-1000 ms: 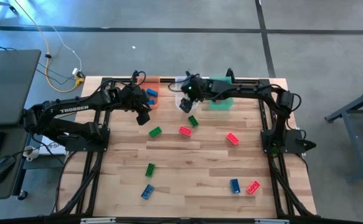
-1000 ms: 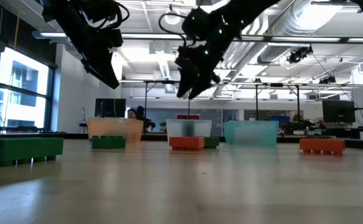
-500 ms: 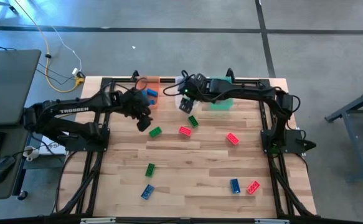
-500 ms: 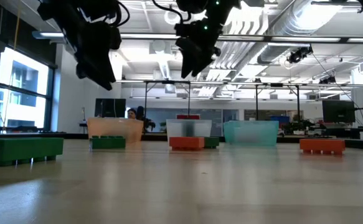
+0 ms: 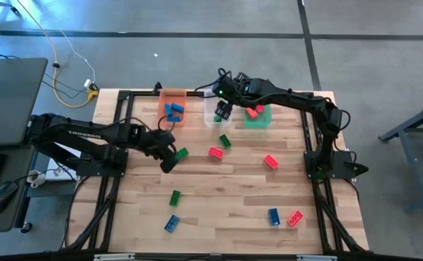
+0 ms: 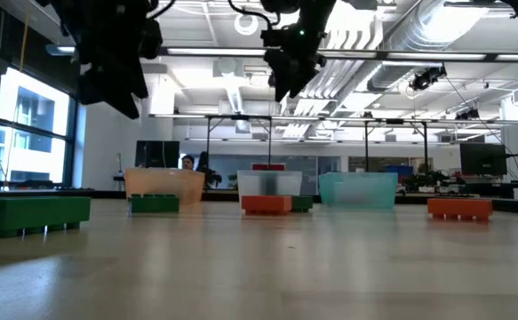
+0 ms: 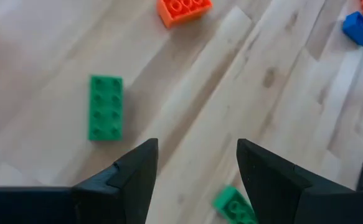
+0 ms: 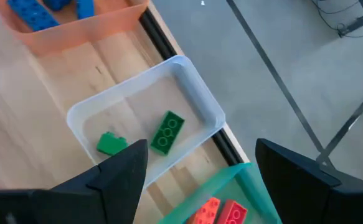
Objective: Sort & place blocks by color
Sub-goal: Put the blue game piece into the bin
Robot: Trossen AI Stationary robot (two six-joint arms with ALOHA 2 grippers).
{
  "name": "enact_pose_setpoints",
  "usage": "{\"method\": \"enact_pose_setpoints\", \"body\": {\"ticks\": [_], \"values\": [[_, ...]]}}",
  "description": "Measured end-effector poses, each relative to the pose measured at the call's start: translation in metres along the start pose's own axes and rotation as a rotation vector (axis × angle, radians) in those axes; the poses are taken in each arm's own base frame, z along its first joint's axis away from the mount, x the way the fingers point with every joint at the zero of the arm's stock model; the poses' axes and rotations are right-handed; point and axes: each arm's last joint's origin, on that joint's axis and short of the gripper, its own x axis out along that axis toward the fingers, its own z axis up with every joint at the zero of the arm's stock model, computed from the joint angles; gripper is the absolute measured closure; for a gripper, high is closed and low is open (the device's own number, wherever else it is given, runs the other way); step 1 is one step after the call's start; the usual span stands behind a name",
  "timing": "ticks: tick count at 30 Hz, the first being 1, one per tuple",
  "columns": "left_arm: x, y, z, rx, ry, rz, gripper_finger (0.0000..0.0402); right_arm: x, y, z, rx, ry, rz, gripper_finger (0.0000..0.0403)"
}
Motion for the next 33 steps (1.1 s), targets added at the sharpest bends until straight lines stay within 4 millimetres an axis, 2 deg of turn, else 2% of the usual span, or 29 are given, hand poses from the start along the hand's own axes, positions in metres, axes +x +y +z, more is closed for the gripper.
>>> {"method": "enact_pose_setpoints", "body": {"ticks": [14,21,28,33], "values": [[-0.006,-0.043,-0.048,-0.113,-0.006,-0.027,0.0194,0.011,-0.017,-0.007,0.014,0.069,-0.026,0.0116],[0.007,-0.063,-0.073,-0.172,0.084,-0.048,0.0194,0.013,-0.022,-0.007,0.022,0.072,-0.029,0.0116],[0.022,-0.091,-0.087,-0.219,0.137,-0.194,0.0194,0.014,-0.024,-0.007,0.028,0.075,-0.033,0.0116],[0.027,-0.101,-0.100,-0.263,0.172,-0.224,0.0200,0.015,-0.025,-0.007,0.013,0.077,-0.033,0.0116]]}}
